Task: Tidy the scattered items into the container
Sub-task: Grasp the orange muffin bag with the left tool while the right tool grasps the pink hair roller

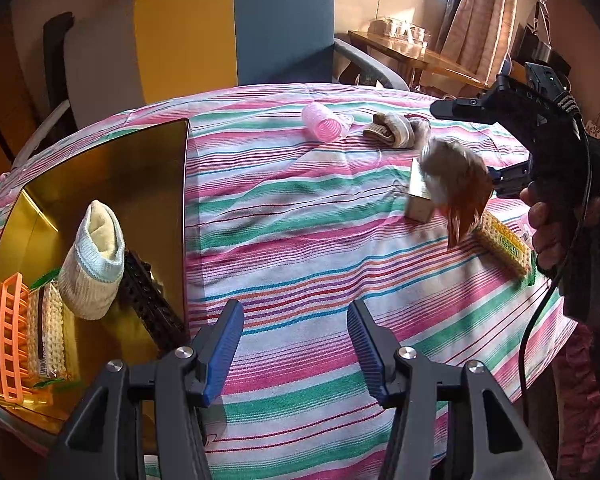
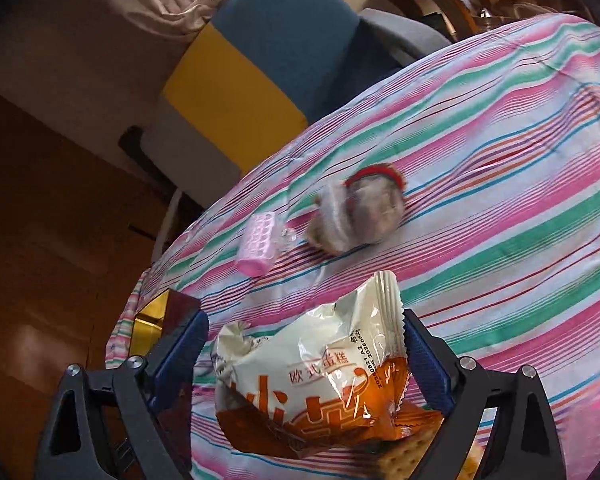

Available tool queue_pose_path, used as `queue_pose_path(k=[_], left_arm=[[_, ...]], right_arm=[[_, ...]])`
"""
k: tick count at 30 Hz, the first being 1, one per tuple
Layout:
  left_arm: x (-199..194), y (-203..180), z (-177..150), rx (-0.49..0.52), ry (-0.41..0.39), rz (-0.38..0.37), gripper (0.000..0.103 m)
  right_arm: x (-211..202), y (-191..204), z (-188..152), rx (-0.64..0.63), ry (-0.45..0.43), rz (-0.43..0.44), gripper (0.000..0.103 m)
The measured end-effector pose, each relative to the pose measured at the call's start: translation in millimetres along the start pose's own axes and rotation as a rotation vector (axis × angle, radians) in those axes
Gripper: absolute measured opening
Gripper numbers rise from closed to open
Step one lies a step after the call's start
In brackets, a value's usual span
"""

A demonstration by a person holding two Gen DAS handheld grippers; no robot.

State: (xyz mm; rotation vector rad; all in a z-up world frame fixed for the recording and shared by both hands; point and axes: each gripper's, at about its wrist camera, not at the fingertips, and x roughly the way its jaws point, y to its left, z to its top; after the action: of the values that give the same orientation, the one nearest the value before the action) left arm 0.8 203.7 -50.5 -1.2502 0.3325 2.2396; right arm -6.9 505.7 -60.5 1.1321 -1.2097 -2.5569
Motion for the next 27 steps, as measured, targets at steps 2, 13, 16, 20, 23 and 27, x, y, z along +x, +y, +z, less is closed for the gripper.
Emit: queue_pose_path(k=[2,13,16,20,23,27], left_arm=[[-3,2,-1,-0.004,-0.007,-0.002,0.055],[-19,-9,8,0.054,-0.060,-0.100,0.060],[-18,-20,13,0.095,-0.063,-0.131,0.060],[-11,-36,19,0.146,-0.060,-0.177,0.060],[-5,-44,23,0.171,-0.052,-0.233,0.061],[6,-53,29,0.191,-0.033,-0.291,0.061]], right_arm=[[13,19,-11,-0.018,0.048,0.070,0.095],[-2,35,-72,-0.051,0.043,0.075,0.096],[-27,23,-86,-0.031,0.009,0.045,0.096],[-57,1,-111,0.011,-0.021,-0.006,0.097],[-78,-17,-130,0.028,-0.025,-0.062,0.097],[-100,-35,-149,0.040,-0.038,-0.129,0.097]])
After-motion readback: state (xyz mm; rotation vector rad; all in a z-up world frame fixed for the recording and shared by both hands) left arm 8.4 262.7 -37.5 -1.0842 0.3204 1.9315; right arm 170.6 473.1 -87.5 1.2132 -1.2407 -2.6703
